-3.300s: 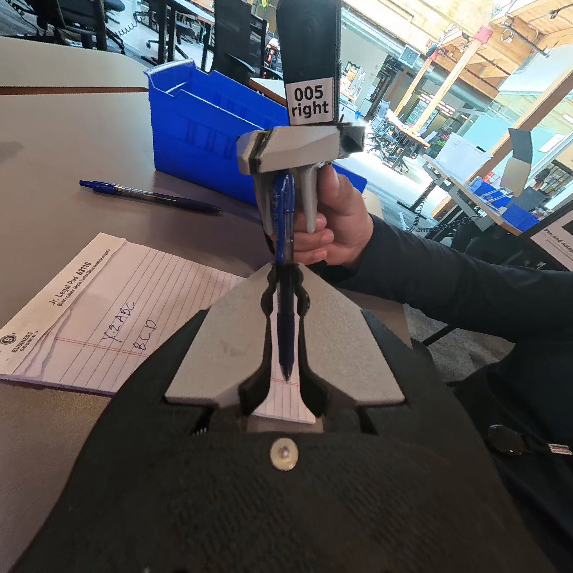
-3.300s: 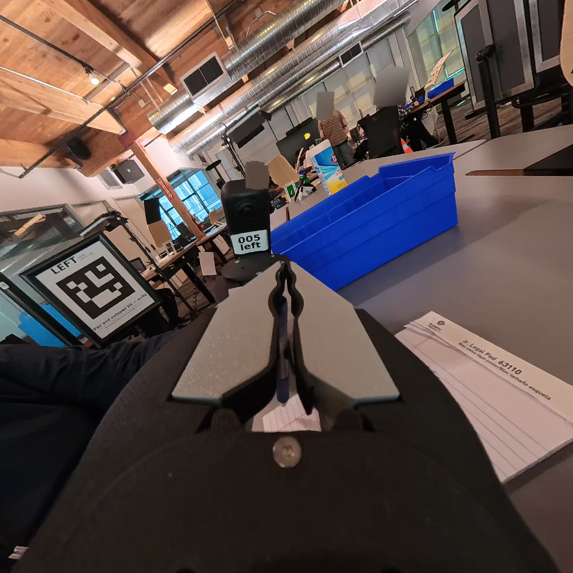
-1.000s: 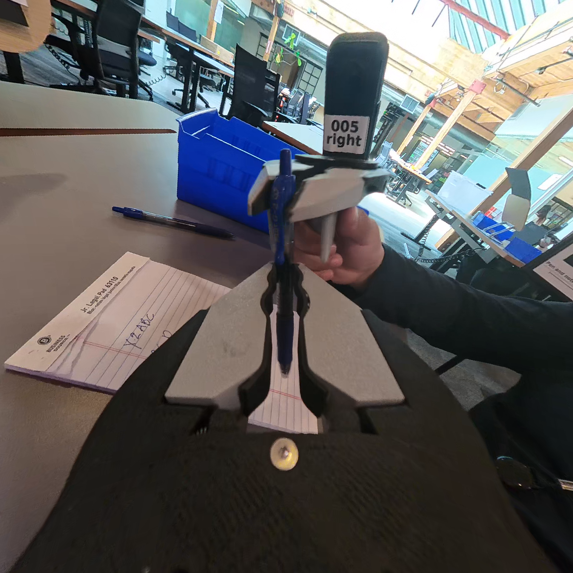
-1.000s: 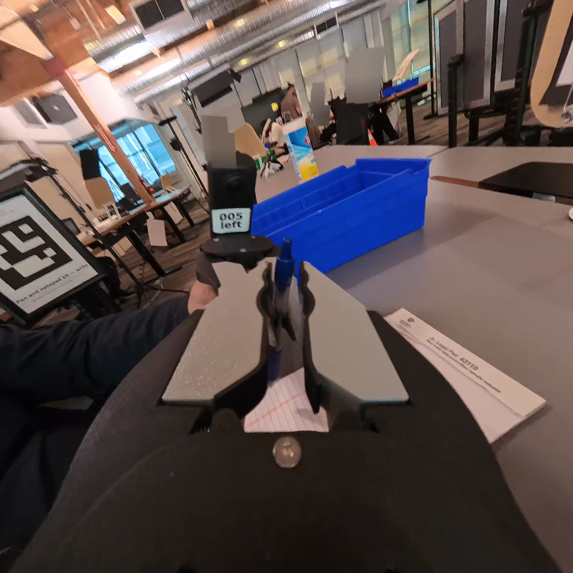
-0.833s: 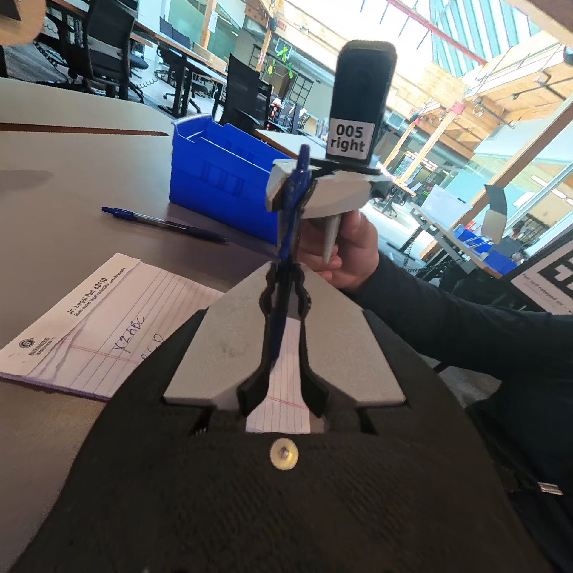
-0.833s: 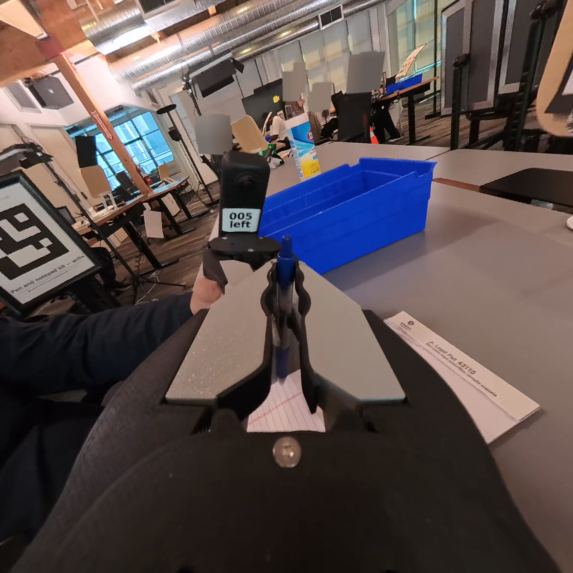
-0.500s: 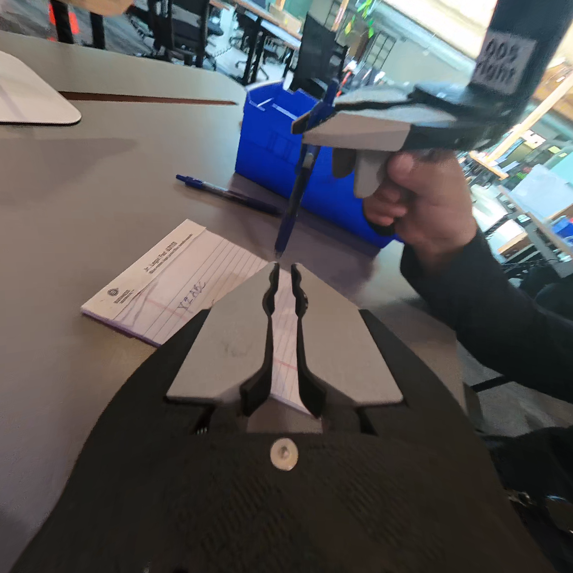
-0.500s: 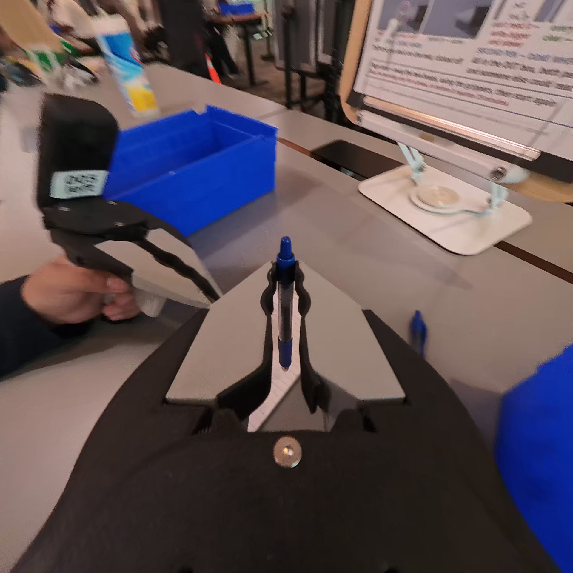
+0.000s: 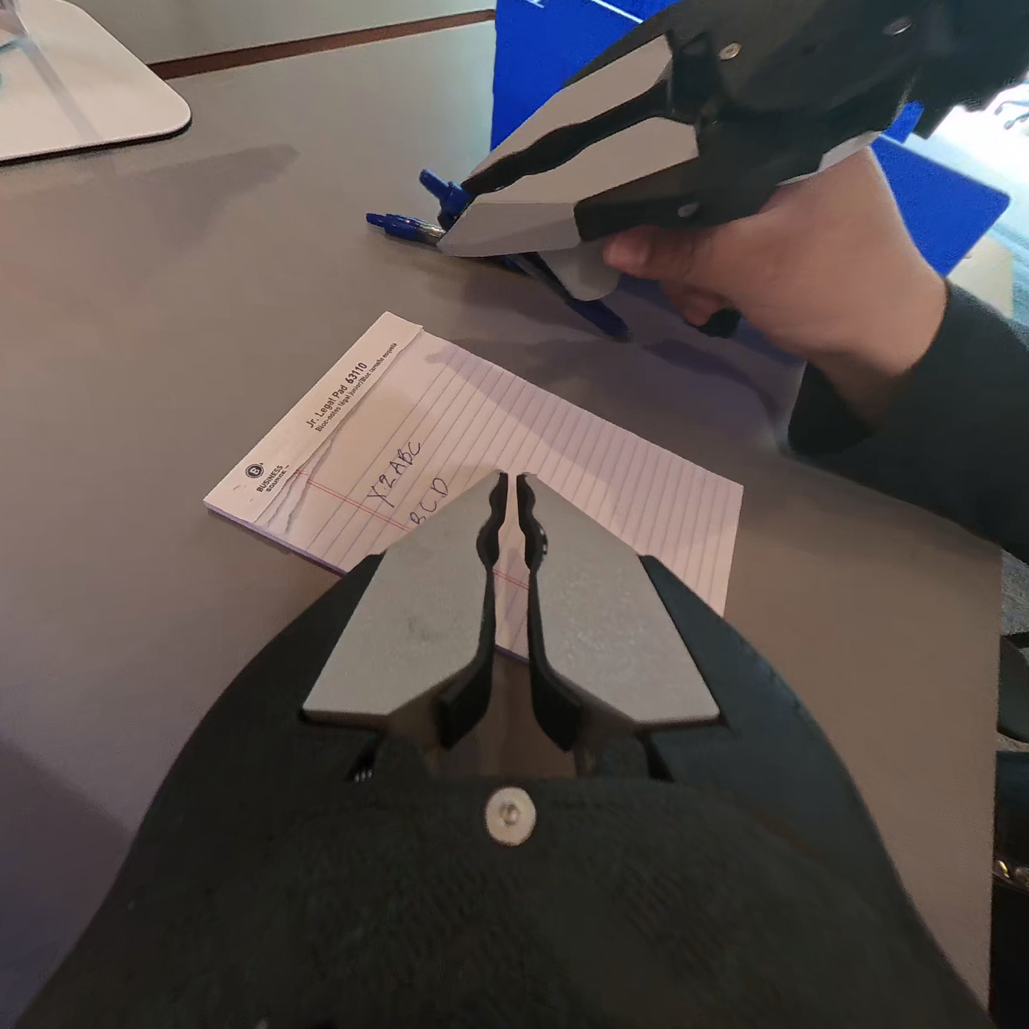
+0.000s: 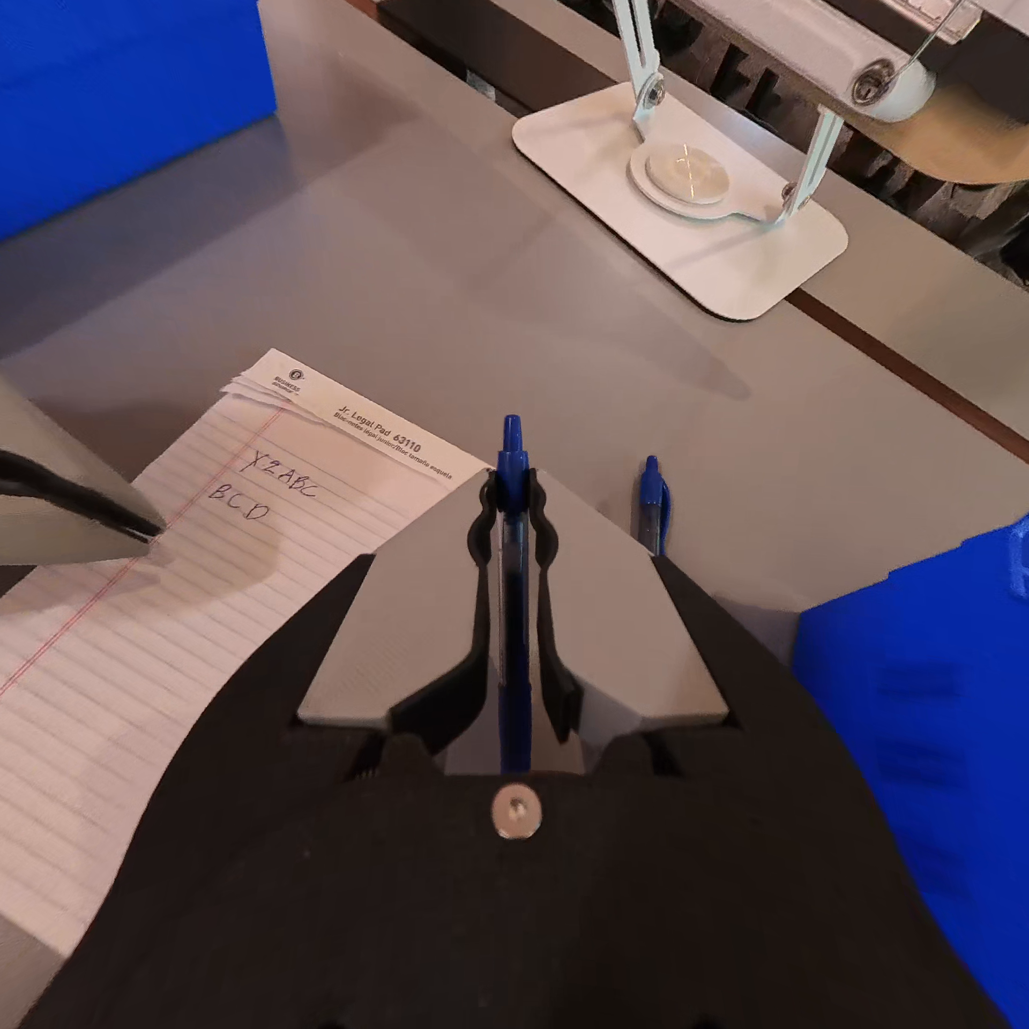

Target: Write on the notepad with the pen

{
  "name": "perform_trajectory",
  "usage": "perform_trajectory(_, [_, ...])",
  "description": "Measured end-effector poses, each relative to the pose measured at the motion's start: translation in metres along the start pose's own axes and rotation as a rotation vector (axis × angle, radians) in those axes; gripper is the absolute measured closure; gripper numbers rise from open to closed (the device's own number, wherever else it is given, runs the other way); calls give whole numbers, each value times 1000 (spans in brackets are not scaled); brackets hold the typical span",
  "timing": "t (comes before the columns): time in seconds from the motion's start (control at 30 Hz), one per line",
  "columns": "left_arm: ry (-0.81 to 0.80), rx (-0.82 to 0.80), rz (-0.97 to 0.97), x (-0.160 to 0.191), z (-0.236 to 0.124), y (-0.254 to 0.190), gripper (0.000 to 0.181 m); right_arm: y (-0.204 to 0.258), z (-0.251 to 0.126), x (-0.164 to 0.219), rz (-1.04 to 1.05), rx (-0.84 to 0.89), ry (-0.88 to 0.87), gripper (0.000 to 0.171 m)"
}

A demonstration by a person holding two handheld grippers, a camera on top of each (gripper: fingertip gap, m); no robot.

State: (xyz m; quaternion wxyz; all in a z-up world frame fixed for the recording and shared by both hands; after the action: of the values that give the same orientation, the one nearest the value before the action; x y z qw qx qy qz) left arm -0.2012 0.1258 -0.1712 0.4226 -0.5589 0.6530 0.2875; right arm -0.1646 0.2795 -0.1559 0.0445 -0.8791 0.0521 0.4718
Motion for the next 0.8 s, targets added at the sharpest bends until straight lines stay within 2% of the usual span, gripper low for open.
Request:
perform_trajectory(0.27, [4,5,1,0,1,-1,180,-17,11,11,35,51,67,163])
perform_trajectory(0.4, [-3,10,-7,0,0,0,180,-21,7,8,88,25,44,158])
perform_trajectory(0.53, [-7,9,-5,-1,-1,0,180,-40,-5,5,65,159,42,162])
perform_trajectory(0.63, [-5,11,-8,-1,0,0,180,-45,-4,15,89,173,122,156])
perform_trajectory(0.8, [-4,11,-8,0,0,0,180,-56,6,29,60,263,219,163])
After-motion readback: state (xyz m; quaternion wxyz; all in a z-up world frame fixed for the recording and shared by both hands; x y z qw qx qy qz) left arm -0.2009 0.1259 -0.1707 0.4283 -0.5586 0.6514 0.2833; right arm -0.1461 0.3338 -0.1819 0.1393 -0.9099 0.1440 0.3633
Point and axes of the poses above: each gripper's, where its closed fingertips meet, z out along the fingers, x out of its underside, y = z × x across the jaws, the point moved 6 cm from there along -z, back along the fingers, and after that the axes turned 8 degrees about z, right-handed, at the moved point
